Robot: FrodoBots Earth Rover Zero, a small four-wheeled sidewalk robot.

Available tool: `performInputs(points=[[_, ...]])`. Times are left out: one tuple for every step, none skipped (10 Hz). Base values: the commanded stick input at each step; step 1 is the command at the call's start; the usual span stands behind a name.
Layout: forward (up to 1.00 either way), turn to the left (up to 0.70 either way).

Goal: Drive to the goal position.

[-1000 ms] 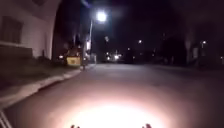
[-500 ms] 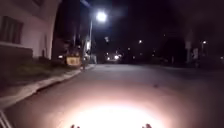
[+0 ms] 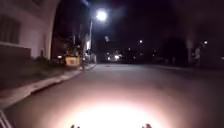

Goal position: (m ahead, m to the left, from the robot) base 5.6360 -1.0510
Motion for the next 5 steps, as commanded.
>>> performInputs(points=[[0.50, 0.00], [0.50, 0.00], [0.50, 0.00], [0.50, 0.00], [0.50, 0.00]])
